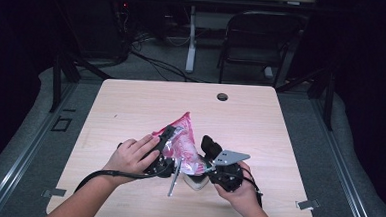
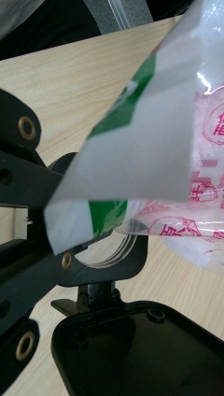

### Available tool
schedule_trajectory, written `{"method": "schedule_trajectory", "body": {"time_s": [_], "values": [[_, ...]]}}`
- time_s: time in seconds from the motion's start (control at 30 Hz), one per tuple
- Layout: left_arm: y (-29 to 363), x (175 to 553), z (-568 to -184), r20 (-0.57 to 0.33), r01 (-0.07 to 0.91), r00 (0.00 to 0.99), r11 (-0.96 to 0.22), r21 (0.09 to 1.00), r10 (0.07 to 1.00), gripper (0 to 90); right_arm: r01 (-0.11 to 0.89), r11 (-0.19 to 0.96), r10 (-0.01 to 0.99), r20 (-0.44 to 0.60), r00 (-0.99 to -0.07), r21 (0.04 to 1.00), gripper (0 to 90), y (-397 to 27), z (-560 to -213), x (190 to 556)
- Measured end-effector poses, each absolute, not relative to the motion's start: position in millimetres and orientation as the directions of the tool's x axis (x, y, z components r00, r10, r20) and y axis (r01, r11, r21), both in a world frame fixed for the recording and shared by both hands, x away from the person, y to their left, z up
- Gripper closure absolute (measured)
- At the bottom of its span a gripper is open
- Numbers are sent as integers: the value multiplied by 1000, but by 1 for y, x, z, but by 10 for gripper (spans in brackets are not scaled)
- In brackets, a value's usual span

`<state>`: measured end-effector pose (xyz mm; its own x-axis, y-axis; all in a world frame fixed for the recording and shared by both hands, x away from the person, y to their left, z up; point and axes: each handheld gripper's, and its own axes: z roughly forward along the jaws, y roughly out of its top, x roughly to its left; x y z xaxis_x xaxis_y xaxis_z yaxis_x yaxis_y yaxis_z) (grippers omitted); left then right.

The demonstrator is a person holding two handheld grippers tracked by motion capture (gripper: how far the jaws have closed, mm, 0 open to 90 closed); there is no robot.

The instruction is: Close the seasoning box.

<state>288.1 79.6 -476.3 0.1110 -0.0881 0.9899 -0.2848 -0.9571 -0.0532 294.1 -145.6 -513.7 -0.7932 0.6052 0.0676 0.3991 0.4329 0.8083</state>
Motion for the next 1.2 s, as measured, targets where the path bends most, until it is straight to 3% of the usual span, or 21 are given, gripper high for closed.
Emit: {"method": "schedule_trajectory", "body": {"time_s": [1.2], "values": [[79,288,-475,991,-291,103,-955,-53,-86,679,402,432,609,68,-790,808,900,-144,-515,294]]}}
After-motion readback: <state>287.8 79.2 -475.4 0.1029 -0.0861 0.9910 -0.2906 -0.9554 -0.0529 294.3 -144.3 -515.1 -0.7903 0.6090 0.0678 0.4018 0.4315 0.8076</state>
